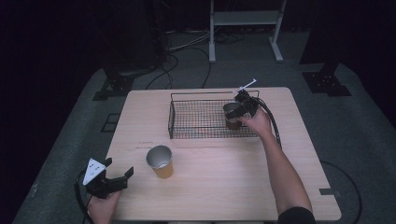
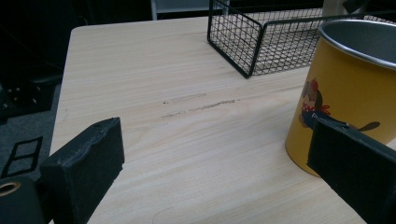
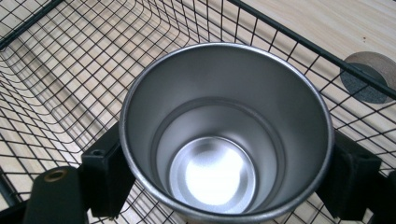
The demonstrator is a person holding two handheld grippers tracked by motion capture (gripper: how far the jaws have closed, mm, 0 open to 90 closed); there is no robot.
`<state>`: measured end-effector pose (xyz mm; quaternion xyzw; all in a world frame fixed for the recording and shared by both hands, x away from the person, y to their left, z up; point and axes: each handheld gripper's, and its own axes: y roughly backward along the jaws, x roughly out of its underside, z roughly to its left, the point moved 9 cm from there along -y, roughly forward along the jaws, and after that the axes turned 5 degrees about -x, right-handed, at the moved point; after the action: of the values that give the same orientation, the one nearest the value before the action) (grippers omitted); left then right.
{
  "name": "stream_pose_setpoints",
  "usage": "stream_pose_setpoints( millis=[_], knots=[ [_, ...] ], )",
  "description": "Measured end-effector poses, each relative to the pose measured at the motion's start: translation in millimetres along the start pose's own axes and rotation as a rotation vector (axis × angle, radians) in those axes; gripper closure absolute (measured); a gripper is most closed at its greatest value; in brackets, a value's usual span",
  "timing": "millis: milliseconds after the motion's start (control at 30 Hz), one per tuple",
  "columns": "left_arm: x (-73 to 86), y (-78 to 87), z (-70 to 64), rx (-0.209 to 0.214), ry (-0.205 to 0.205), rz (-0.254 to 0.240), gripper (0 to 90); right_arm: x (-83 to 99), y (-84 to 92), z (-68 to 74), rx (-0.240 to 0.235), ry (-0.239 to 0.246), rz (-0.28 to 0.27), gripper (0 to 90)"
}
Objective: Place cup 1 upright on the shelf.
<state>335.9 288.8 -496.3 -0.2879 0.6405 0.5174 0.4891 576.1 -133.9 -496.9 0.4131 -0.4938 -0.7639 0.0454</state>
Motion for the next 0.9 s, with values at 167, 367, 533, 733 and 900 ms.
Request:
stream_pose_setpoints(
  millis=[167,367,533,733,900],
  knots=[
    [-0.2,-0.4,-1.4,0.003,-0.006,0.003,2.8,4.1,1.7,-0.7,0.01,-0.003,0.002,16.9],
    [-0.3,-0.9,-2.1,0.003,-0.008,0.002,2.8,7.7,2.3,3.1,0.026,0.03,0.022,16.0],
    [-0.4,-0.9,-2.7,0.003,-0.011,0.003,2.8,11.8,0.7,4.8,0.017,0.031,0.024,14.4],
    [-0.3,-0.6,-2.2,0.003,-0.01,0.002,2.8,15.3,1.0,4.3,0.026,0.036,0.017,13.3],
    [-0.3,-0.6,-2.2,0.002,-0.009,0.002,2.8,14.2,2.2,5.9,0.012,0.03,0.003,12.6]
  ],
)
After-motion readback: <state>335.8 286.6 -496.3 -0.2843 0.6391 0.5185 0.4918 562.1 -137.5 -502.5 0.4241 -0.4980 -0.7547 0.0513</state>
